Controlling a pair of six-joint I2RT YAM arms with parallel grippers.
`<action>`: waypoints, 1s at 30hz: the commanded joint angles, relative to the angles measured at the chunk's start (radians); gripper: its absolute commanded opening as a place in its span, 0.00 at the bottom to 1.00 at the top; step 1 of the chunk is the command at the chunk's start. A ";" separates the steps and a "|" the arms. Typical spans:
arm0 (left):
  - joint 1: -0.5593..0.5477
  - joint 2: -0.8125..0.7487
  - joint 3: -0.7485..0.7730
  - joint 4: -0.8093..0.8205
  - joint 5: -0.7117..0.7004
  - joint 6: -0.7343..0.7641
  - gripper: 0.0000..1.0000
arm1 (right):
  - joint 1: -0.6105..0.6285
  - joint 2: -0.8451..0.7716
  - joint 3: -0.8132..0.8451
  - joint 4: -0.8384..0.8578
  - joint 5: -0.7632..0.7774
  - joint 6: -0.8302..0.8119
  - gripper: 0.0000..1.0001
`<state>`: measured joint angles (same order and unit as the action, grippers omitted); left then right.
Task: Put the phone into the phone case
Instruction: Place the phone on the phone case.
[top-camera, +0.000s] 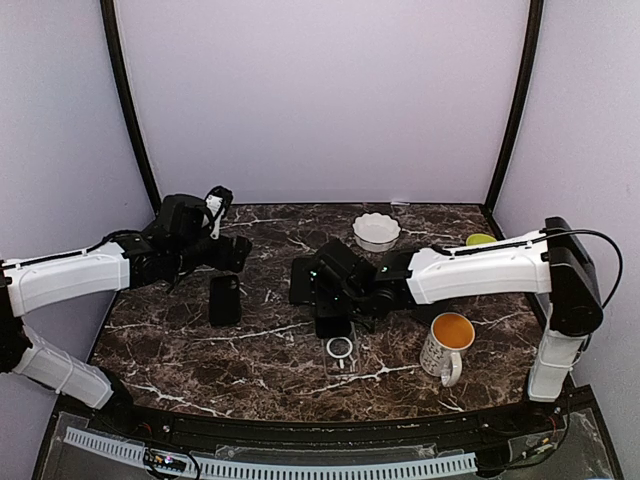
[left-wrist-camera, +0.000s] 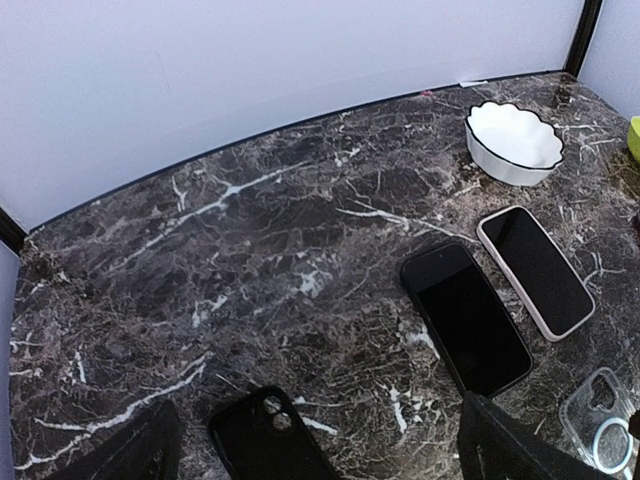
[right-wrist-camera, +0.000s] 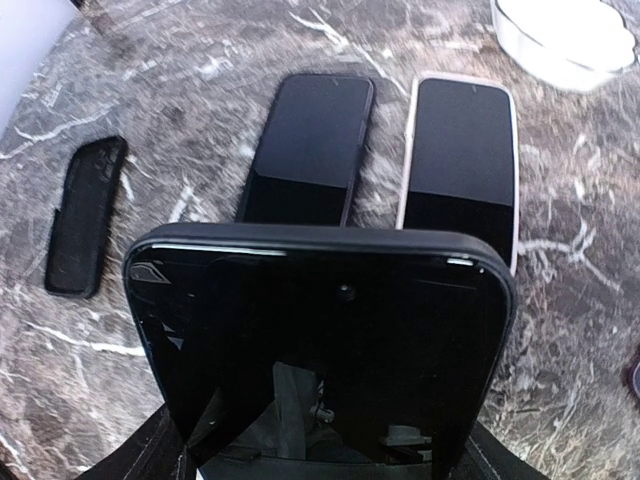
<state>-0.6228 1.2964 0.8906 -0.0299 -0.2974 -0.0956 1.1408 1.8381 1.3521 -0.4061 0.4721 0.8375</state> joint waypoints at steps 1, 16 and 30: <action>-0.005 0.012 0.037 -0.044 0.078 -0.059 0.99 | 0.033 -0.012 -0.046 0.080 0.026 0.046 0.00; -0.004 0.013 0.042 -0.052 0.186 -0.114 0.99 | 0.097 0.001 -0.147 0.070 0.099 0.138 0.00; -0.005 0.007 0.064 -0.073 0.242 -0.133 0.99 | 0.099 0.074 -0.112 0.011 0.073 0.201 0.00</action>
<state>-0.6228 1.3167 0.9234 -0.0807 -0.0814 -0.2169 1.2362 1.8851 1.2003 -0.3836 0.5350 1.0058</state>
